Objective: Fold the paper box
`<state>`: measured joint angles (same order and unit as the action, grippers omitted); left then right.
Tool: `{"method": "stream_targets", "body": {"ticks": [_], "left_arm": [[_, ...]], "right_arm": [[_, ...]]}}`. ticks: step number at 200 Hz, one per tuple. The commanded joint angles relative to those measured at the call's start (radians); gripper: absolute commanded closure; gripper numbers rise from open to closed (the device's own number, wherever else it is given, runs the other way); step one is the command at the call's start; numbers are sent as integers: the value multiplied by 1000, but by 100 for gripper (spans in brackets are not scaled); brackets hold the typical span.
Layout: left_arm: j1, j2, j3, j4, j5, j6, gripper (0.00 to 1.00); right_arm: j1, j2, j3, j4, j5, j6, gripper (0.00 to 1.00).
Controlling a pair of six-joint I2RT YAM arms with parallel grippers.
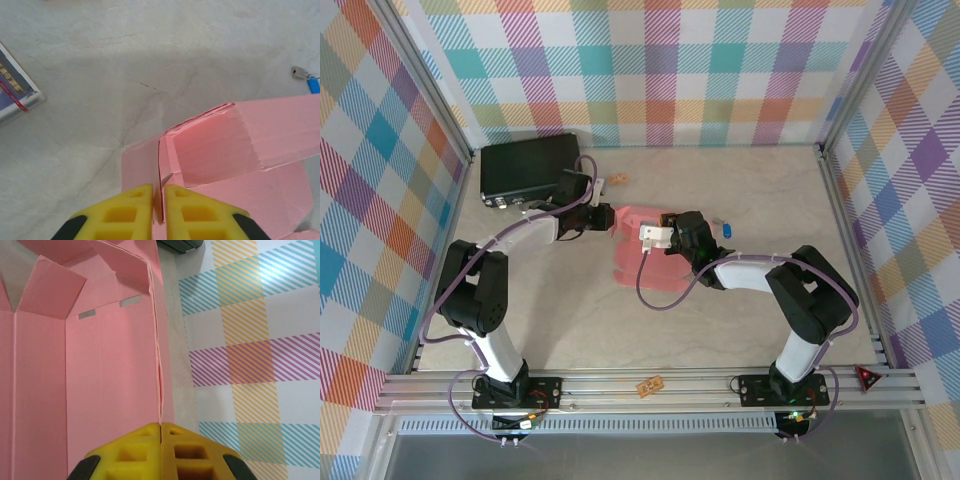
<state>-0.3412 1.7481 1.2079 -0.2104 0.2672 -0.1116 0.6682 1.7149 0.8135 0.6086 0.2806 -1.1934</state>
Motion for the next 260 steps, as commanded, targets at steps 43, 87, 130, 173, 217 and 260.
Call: {"method": "stream_targets", "body": {"ticks": [43, 87, 130, 173, 217, 260], "left_arm": [[8, -39, -27, 7, 120, -35, 89], [-6, -19, -40, 24, 179, -66, 87], [-12, -14, -47, 75, 220, -107, 85], [-12, -2, -27, 81, 220, -119, 84], [-12, 8, -12, 68, 164, -123, 81], [-12, 8, -15, 77, 124, -148, 80]], "right_arm": [[7, 18, 29, -3, -3, 15, 100], [8, 17, 27, -6, -6, 20, 100], [10, 16, 29, -12, -11, 23, 100], [9, 24, 36, -15, -5, 17, 100], [10, 33, 50, -19, 3, 8, 100], [10, 47, 60, -17, 15, 1, 100]]}}
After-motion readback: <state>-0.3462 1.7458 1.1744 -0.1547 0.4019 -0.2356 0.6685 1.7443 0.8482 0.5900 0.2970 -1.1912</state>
